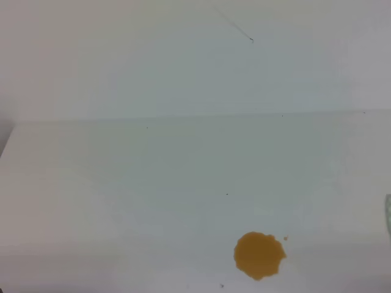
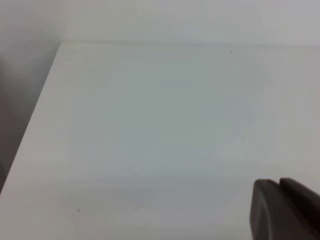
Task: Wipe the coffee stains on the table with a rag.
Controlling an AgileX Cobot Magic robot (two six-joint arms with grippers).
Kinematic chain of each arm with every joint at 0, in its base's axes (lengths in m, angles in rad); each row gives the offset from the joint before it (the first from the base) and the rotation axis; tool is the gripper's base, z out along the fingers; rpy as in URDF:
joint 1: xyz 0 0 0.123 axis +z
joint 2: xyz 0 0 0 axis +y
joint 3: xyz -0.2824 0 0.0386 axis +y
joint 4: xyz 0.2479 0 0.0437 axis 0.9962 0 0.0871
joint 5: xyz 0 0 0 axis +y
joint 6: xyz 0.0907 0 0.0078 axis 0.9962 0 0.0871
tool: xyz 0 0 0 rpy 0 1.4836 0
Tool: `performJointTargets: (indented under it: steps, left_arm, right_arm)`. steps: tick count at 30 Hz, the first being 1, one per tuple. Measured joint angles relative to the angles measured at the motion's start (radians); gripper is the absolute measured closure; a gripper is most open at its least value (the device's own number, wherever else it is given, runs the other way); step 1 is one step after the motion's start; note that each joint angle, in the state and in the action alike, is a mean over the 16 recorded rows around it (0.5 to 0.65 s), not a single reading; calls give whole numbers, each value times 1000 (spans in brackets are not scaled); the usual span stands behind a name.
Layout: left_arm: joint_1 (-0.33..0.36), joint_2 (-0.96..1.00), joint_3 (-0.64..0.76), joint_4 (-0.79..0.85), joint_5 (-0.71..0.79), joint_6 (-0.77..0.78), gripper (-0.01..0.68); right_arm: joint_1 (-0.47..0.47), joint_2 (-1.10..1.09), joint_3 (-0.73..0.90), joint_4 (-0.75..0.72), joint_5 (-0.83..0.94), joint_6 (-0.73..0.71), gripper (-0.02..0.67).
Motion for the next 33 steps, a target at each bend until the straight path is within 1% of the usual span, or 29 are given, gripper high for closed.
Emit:
performJointTargets:
  steps: [22, 26, 29, 33]
  left_arm:
    - [0, 0, 0, -1, 0, 0, 675]
    - [0, 0, 0, -2, 0, 0, 675]
    - [0, 0, 0, -2, 0, 0, 675]
    - [0, 0, 0, -2, 0, 0, 675]
  right_arm:
    - [0, 2, 2, 0, -1, 0, 652]
    - [0, 2, 2, 5, -26, 2, 652]
    - [0, 2, 2, 31, -72, 10, 652]
    - [0, 2, 2, 122, -154, 43, 652]
